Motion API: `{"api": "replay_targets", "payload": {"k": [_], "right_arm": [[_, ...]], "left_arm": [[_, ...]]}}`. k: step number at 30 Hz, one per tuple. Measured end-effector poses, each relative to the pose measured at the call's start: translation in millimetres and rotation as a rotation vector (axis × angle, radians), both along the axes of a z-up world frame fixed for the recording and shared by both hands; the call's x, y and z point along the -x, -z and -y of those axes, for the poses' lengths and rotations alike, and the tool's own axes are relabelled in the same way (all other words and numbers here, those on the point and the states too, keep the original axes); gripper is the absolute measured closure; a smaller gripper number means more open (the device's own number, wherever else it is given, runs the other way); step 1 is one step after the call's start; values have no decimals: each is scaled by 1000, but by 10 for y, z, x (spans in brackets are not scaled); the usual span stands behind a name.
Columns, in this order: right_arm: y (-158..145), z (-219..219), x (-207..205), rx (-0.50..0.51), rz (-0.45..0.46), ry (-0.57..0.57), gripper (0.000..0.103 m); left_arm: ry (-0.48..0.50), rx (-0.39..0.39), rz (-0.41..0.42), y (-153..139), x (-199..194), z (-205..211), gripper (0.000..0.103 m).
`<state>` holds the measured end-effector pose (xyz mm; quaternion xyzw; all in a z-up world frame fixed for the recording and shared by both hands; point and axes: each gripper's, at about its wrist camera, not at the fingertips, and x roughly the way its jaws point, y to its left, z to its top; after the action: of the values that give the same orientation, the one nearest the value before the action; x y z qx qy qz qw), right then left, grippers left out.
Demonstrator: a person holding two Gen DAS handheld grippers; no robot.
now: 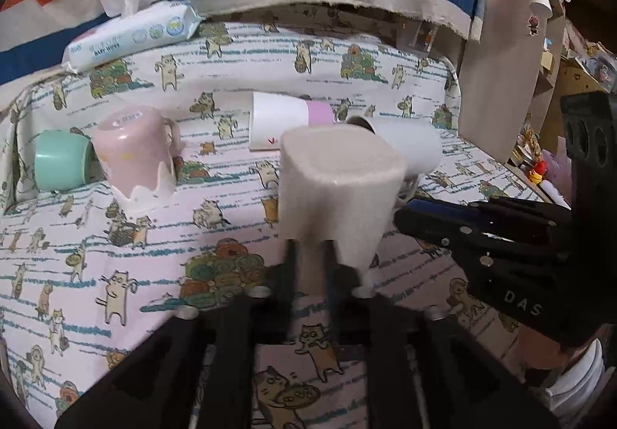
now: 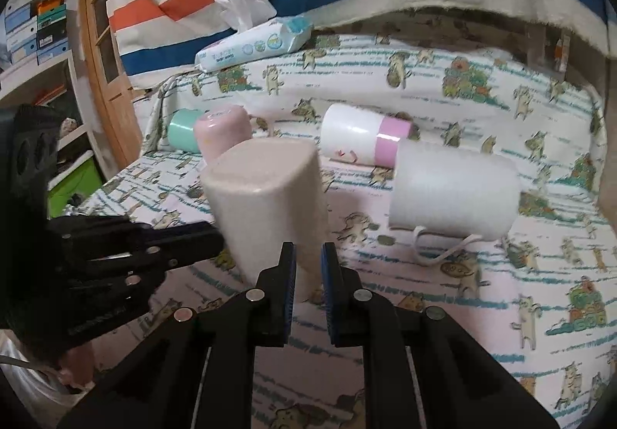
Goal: Flip cup upside down
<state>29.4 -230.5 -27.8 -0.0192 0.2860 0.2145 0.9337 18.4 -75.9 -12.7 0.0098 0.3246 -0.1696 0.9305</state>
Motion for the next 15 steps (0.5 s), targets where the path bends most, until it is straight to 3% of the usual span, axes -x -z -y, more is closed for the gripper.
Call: {"api": "replay_targets", "payload": {"k": [2,4,5,6,8,11,13,15], "right_arm": [[-13,-1,32,26,43,26,89],[-35,24,51,12,62,28,83],[-53,37,67,8,81,37,70],[-69,44,84,10,100,50,46],[-122,69,141,10,164,88,14],[-211,129,301,-9,296,120,13],[-230,136,347,-5,336,124,12],[-243,151,367,-17,344,117,12]], "left_arm": [[-16,-7,41,-28,39,-32,57],[-27,-7,85,-63,69,-67,47],[-31,-1,115,-85,90,-92,40],[-38,5,150,-108,112,-117,37],[-71,1,240,-154,159,-166,22],[-102,18,354,-208,248,-259,8],[-116,45,404,-231,302,-324,0],[-140,66,452,-260,365,-381,0]]}}
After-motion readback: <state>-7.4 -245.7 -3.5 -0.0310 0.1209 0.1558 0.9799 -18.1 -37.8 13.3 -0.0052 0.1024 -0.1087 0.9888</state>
